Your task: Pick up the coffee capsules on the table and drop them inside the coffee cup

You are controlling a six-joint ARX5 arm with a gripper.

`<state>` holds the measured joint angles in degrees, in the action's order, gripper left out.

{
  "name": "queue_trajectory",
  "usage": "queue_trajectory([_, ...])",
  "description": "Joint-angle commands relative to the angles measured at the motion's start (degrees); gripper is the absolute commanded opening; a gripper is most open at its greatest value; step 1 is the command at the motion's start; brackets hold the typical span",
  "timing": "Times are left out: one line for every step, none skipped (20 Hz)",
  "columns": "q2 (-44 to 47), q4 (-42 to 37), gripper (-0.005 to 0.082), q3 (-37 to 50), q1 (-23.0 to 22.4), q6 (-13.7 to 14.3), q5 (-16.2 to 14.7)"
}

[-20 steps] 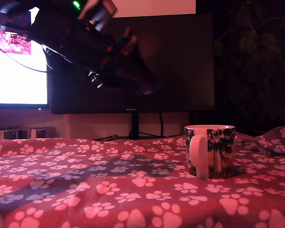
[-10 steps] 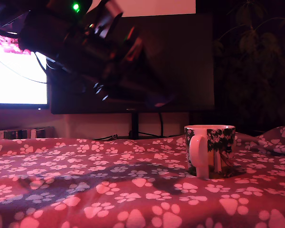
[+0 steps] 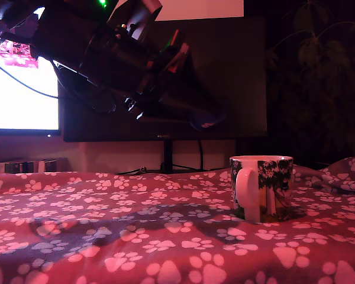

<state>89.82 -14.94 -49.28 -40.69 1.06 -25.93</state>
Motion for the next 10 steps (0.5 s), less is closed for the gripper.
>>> queue_trajectory([-0.55,-0.52,0.0267,-0.15,-0.44,0.42,-0.13])
queue_trajectory([-0.44,-0.52,0.0267,-0.50,-0.68,0.42,-0.11])
queue_trajectory([-0.39,-0.52,0.0267,-0.83,-0.90,0.42,-0.09])
queue_trajectory([-0.22,-0.44,0.0267,-1.33,-1.14,0.42,0.20])
queue_trajectory([-0.15,-0.42,0.0267,-1.77,-1.49,0.33,0.55])
queue_trajectory([-0.13,-0.31,0.0267,-2.19,-1.95,0.31,1.11])
queue_trajectory([-0.09,-0.17,0.0267,-2.62,-2.45,0.33,1.49])
queue_trajectory([-0.09,0.17,0.0267,-3.15,-2.91,0.33,1.88])
queue_trajectory([-0.09,0.39,0.0267,-3.61,-3.30,0.42,2.51])
queue_trajectory([0.20,0.39,0.0267,-3.98,-3.58,0.42,2.99])
